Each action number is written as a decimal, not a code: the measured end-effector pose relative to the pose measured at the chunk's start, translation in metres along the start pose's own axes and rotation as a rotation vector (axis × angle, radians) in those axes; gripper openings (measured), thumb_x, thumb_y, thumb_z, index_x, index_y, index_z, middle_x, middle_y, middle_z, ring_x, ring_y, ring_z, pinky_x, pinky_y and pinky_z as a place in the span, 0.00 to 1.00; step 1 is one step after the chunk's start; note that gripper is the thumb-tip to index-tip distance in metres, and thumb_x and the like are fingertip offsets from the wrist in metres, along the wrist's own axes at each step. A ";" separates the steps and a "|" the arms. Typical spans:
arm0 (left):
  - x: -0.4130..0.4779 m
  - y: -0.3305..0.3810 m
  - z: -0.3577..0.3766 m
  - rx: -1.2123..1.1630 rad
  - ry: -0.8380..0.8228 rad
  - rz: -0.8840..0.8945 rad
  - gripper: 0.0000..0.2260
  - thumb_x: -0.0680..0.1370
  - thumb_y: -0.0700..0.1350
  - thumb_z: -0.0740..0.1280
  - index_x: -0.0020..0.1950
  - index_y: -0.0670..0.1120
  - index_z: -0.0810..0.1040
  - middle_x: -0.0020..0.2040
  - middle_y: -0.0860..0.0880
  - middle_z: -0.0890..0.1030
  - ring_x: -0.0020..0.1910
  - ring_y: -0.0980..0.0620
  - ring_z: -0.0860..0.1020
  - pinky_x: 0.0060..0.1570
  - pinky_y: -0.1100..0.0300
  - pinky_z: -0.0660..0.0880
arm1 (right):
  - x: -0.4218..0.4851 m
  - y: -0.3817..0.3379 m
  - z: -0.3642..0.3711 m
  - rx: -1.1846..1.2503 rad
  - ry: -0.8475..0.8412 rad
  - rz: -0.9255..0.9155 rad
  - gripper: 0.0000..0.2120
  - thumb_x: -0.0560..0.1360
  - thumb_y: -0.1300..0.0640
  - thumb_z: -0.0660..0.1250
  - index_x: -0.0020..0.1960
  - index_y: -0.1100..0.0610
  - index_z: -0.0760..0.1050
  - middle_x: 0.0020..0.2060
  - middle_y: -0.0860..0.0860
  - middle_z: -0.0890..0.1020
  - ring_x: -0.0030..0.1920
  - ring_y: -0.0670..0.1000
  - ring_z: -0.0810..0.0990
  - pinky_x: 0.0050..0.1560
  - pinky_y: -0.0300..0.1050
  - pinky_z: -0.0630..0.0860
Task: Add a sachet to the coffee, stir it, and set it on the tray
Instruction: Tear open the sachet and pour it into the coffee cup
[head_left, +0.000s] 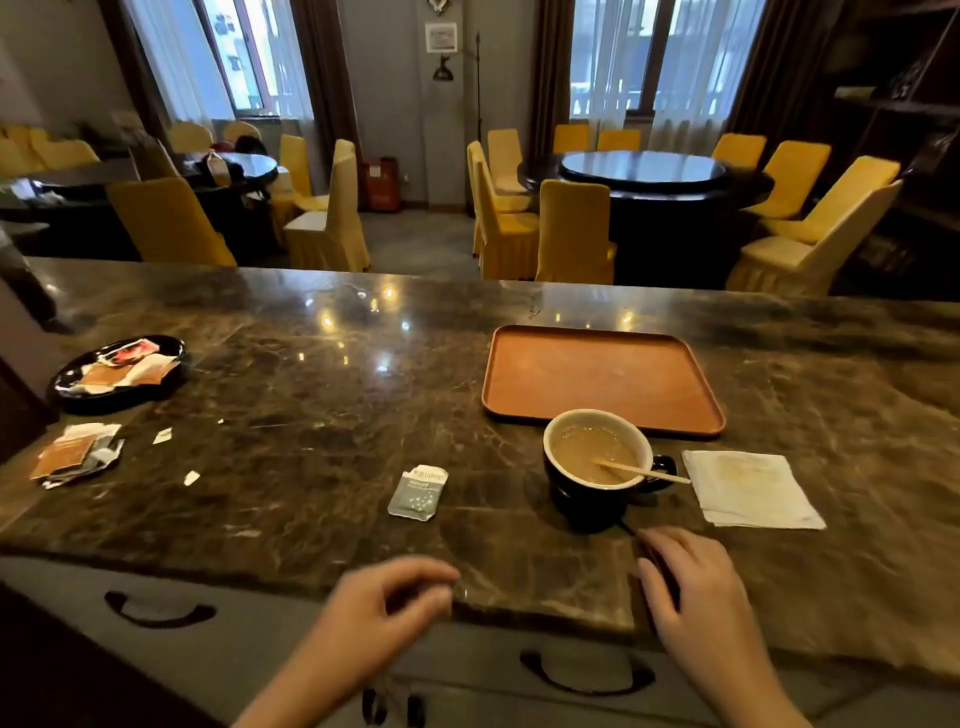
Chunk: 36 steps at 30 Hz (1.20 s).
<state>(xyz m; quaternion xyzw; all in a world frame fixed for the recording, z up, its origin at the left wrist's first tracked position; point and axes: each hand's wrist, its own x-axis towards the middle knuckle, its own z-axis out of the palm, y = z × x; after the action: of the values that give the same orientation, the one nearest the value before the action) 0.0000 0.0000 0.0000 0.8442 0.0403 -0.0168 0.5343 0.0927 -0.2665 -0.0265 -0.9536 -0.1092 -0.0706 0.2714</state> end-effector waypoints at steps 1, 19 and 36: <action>0.011 -0.004 -0.005 0.074 0.157 0.031 0.10 0.71 0.40 0.71 0.43 0.56 0.82 0.40 0.55 0.84 0.42 0.60 0.80 0.44 0.72 0.72 | 0.002 -0.001 0.005 -0.034 0.003 -0.001 0.16 0.73 0.57 0.68 0.60 0.58 0.76 0.57 0.54 0.79 0.60 0.53 0.73 0.60 0.49 0.70; 0.084 -0.015 -0.022 0.405 0.461 -0.259 0.06 0.69 0.47 0.72 0.40 0.49 0.76 0.41 0.50 0.77 0.42 0.52 0.76 0.37 0.58 0.69 | 0.001 0.001 0.017 -0.225 0.002 -0.099 0.22 0.77 0.50 0.59 0.68 0.57 0.67 0.68 0.54 0.71 0.70 0.53 0.65 0.70 0.50 0.59; 0.068 0.019 0.008 -0.293 0.279 -0.111 0.05 0.72 0.41 0.69 0.45 0.50 0.82 0.43 0.50 0.85 0.43 0.55 0.82 0.37 0.64 0.77 | -0.007 -0.002 0.012 0.095 0.141 -0.103 0.14 0.73 0.60 0.67 0.58 0.59 0.77 0.57 0.56 0.81 0.62 0.53 0.76 0.61 0.47 0.71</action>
<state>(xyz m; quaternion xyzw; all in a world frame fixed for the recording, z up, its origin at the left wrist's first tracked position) 0.0692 -0.0119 0.0091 0.7481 0.1623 0.0767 0.6389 0.0863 -0.2592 -0.0368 -0.9255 -0.1421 -0.1461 0.3192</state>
